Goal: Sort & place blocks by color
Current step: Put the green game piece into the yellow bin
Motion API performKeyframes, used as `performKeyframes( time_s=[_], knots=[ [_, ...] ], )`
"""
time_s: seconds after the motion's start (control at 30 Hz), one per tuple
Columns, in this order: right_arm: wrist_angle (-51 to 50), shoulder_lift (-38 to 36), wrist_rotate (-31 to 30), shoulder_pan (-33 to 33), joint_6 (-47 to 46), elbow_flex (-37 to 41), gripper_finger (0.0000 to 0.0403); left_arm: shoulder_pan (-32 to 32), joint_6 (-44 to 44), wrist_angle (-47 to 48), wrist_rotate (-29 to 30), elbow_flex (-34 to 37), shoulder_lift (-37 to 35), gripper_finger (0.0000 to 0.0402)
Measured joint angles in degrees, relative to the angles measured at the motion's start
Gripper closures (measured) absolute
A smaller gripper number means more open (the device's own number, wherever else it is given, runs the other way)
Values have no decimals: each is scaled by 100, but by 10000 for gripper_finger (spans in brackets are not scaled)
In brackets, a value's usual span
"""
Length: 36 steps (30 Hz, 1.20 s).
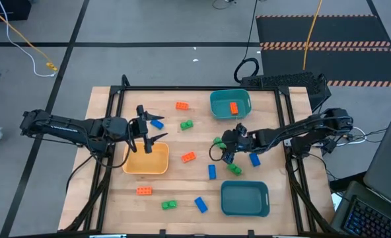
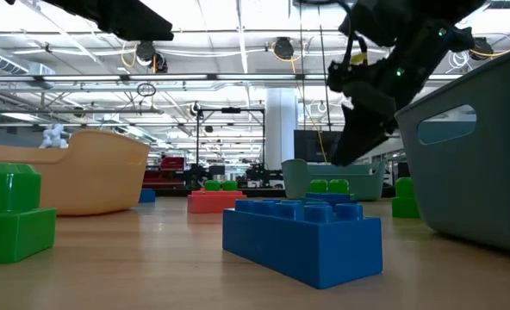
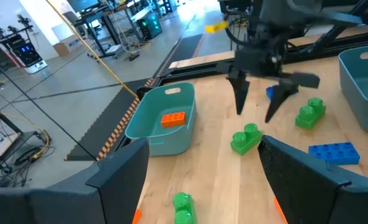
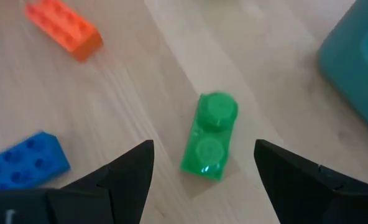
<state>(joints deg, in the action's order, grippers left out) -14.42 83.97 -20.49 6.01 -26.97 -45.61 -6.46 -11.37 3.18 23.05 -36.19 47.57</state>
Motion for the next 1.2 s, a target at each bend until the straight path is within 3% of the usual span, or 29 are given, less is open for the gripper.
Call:
performKeyframes(
  time_s=[0.27,0.53,1.0,1.2],
  knots=[
    [-692,528,-35,47,111,-677,133,0,44,4,1,0,0,94],
    [-813,541,-229,26,-147,-702,133,0,-4,20,2,-2,0,94],
    [-679,1294,-223,-223,-174,-703,133,-2,3,15,2,1,0,94],
    [-682,1315,-222,-382,-30,-703,175,0,-10,20,3,1,0,94]
  ],
)
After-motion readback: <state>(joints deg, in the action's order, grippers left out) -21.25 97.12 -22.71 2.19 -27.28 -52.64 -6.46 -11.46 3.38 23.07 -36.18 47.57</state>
